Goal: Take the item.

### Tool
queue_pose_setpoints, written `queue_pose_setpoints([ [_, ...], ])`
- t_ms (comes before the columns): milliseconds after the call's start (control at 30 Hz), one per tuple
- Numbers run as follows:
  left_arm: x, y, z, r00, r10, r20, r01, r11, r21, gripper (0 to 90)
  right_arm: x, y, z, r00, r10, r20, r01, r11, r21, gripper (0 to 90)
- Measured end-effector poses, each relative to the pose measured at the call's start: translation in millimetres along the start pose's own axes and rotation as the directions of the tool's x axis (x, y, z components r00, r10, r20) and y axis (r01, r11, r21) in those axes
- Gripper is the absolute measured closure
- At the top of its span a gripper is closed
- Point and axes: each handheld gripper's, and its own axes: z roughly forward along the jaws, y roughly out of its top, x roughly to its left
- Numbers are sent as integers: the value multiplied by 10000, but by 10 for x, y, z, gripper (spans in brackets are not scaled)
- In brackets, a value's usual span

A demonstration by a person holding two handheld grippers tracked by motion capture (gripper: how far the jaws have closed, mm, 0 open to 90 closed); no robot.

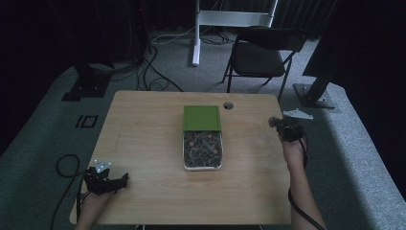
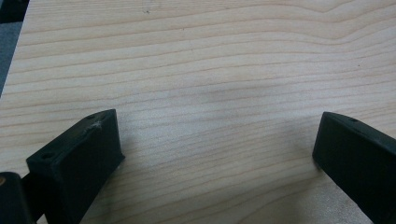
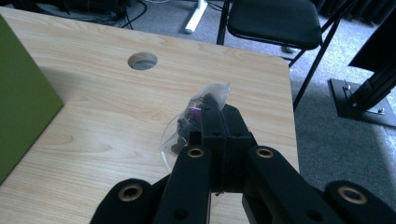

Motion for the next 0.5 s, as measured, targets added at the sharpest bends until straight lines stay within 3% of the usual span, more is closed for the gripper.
queue_pose_setpoints([
  [500, 0, 0, 0, 10000, -4, -1, 4, 10000, -2, 17, 2, -95, 159, 9999, 99, -52, -96, 9985, 548, 900],
])
